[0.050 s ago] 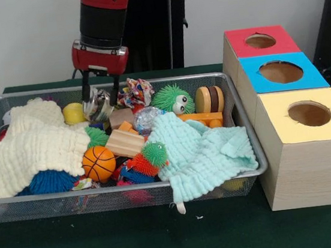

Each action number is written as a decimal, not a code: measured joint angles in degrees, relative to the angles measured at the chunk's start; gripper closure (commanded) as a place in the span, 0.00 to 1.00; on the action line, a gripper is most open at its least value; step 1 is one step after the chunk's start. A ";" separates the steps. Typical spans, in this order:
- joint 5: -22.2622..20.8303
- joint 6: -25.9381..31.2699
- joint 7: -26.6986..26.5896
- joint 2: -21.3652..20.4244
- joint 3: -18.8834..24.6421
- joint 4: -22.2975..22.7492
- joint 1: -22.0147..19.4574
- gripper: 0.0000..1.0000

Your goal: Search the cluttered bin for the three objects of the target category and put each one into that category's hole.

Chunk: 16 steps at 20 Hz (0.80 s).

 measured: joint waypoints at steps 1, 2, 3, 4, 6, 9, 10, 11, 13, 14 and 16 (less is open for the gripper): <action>0.27 0.08 0.00 -0.05 0.10 0.09 -0.06 0.00; 0.68 0.21 0.00 -0.12 0.20 0.22 -0.08 0.00; 1.08 0.34 0.00 -0.19 0.30 0.34 -0.10 0.00; 1.38 0.46 0.00 -0.27 0.38 0.44 -0.10 0.00; 1.92 0.75 0.00 -0.47 0.59 0.68 -0.10 0.00; 2.05 1.21 0.00 -0.86 0.95 0.96 -0.09 0.00; 2.05 1.38 0.00 -0.94 0.98 0.99 -0.08 0.00; 2.05 1.56 0.00 -1.02 1.00 1.02 -0.06 0.00; 2.06 2.69 0.00 -1.39 1.01 1.07 0.14 0.00; 2.14 3.83 0.00 -1.69 1.01 1.09 0.39 0.00; 2.22 5.19 0.00 -2.10 1.02 1.09 0.68 0.00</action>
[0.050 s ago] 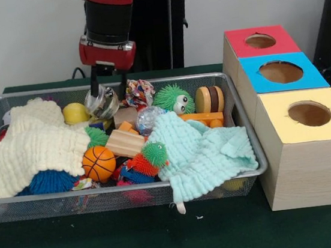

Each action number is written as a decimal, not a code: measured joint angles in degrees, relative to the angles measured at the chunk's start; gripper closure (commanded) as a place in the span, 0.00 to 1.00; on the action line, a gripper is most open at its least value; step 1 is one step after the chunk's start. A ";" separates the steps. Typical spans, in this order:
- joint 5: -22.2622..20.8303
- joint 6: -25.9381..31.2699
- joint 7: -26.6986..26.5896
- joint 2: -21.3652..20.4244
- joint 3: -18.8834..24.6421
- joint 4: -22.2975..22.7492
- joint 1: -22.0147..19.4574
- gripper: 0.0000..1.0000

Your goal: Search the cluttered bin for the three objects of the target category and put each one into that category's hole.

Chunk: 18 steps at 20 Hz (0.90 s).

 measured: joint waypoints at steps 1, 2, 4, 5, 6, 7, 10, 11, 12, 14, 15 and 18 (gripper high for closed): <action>0.05 0.80 0.00 -0.24 0.00 0.00 0.17 0.00; 0.05 2.20 0.00 -0.57 0.03 0.02 0.45 0.00; 0.05 4.88 0.00 -1.18 0.11 0.09 0.99 0.00; 0.05 6.54 0.00 -1.54 0.21 0.23 1.31 0.00; 0.05 7.15 0.00 -1.67 0.24 0.30 1.43 0.00; 0.04 7.94 0.00 -1.82 0.28 0.39 1.57 0.00; 0.04 10.19 0.00 -2.33 0.37 0.86 1.74 0.00; 0.04 10.27 0.00 -2.42 0.40 0.94 1.71 0.00; 0.04 10.35 0.00 -2.50 0.43 1.02 1.68 0.00; 0.04 10.33 0.00 -2.63 0.53 1.09 1.60 0.00; 0.02 10.35 0.00 -2.72 0.65 1.15 1.52 0.00; 0.04 10.33 0.00 -2.86 1.22 1.17 1.22 0.00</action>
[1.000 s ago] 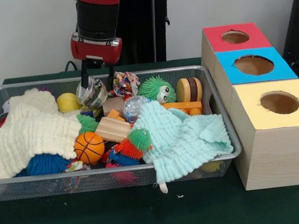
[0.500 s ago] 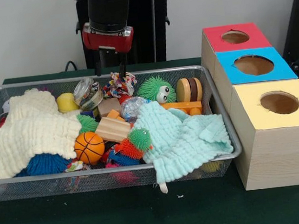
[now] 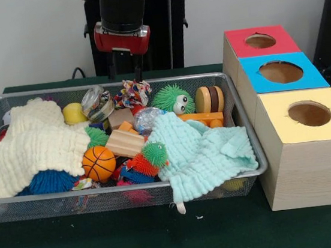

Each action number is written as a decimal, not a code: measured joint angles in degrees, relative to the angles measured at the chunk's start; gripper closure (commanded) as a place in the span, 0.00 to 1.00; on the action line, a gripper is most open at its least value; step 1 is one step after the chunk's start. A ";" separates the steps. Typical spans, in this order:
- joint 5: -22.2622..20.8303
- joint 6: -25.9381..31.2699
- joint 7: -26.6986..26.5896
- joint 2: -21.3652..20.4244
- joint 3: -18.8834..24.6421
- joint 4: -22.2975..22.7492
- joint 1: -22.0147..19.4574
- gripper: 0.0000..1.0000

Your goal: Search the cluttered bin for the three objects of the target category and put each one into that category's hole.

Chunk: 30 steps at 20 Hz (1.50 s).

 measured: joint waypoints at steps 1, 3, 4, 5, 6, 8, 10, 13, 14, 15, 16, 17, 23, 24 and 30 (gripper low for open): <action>0.00 0.00 0.00 0.02 0.49 0.02 -0.22 0.00; -0.01 0.00 0.00 0.03 1.08 0.10 -0.57 0.00; -0.01 0.00 0.00 0.03 1.32 0.14 -0.75 0.00; -0.01 0.00 0.00 0.03 1.88 0.27 -1.24 0.00; 0.00 0.00 0.00 0.04 2.43 0.40 -1.73 0.00; 0.00 -0.05 0.00 0.12 3.51 0.72 -2.78 0.00; 0.00 -0.80 0.00 0.67 5.06 1.52 -4.61 0.00; 0.01 -2.05 0.00 1.54 6.03 2.27 -5.68 0.00; 0.02 -2.77 0.00 2.04 6.24 2.55 -5.89 0.00; 0.02 -3.49 0.00 2.53 6.44 2.82 -6.11 0.00; 0.02 -4.23 0.00 3.14 6.46 3.04 -6.17 0.00; 0.02 -4.97 0.00 3.75 6.48 3.25 -6.23 0.00; 0.07 -6.17 0.00 6.07 6.50 3.35 -5.91 0.00; 0.07 -6.22 0.00 6.14 6.49 3.32 -5.81 0.00; 0.06 -6.45 0.00 6.17 5.95 3.26 -4.15 0.00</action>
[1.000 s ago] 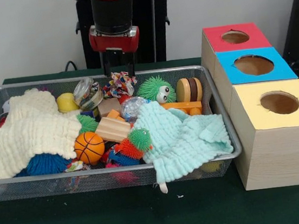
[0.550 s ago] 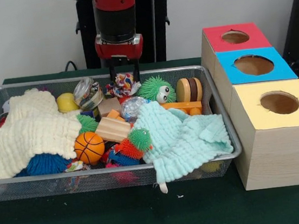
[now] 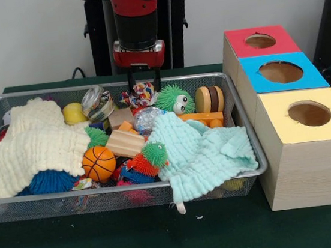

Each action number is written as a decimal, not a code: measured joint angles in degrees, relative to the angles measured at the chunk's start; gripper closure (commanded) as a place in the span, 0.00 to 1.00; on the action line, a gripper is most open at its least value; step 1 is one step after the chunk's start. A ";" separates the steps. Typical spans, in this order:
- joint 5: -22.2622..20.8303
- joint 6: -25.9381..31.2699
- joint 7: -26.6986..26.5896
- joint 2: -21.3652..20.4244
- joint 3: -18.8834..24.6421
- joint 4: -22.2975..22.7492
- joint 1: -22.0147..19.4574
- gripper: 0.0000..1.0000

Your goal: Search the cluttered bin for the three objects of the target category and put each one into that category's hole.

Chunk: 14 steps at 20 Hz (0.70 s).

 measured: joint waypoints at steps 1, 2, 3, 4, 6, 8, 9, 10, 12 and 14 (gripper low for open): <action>0.00 -0.15 0.00 0.00 -0.16 0.00 0.43 0.00; -0.01 -0.24 0.00 0.01 -0.18 0.01 0.73 0.00; -0.02 -0.32 0.00 0.02 -0.21 0.02 1.04 0.00; -0.01 -0.34 0.00 0.09 -0.22 0.00 1.30 0.00; 0.00 -0.60 0.00 0.29 -0.26 -0.01 1.68 0.00; -0.09 -1.10 0.00 0.55 -0.30 0.00 1.91 0.00; -0.15 -1.30 0.00 0.68 -0.30 0.01 1.98 0.00; -0.21 -1.51 0.00 0.81 -0.31 0.01 2.05 1.00; -0.79 -2.21 0.00 1.11 -0.33 0.00 2.05 1.00; -1.62 -3.29 0.00 1.46 -0.35 0.00 2.07 1.00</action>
